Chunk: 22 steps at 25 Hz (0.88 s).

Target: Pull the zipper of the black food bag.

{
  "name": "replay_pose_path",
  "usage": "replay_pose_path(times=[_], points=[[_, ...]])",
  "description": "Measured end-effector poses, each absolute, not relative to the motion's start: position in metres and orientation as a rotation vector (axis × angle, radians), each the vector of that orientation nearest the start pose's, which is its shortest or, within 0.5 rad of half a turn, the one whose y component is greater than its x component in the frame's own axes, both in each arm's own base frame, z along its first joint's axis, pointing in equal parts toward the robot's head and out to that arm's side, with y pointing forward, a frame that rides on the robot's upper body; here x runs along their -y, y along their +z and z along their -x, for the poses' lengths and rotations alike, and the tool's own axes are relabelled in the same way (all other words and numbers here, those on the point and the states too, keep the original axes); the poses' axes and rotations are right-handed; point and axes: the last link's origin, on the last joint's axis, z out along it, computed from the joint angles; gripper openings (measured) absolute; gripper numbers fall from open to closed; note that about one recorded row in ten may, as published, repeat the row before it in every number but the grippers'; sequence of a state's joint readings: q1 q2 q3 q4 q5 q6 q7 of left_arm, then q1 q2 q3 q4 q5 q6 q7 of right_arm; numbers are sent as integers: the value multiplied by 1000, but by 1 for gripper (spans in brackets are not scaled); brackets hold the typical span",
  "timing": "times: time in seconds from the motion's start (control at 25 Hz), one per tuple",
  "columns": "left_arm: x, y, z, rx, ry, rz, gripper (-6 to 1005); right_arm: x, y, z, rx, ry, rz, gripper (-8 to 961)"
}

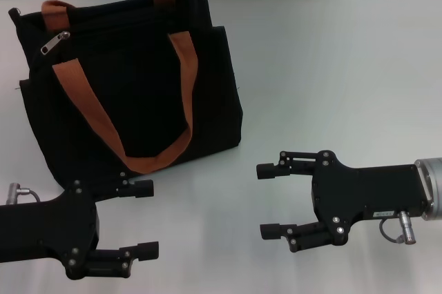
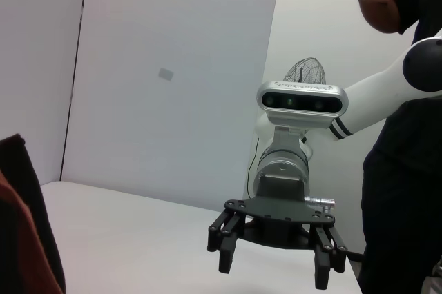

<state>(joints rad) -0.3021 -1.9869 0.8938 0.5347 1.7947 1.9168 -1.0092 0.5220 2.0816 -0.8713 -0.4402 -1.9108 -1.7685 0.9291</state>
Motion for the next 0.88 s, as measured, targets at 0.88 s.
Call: replay_pose_path(times=[0.88], points=[[-220, 14, 283, 177, -1164, 2822, 811, -268, -47, -245, -129, 963, 2989, 810]])
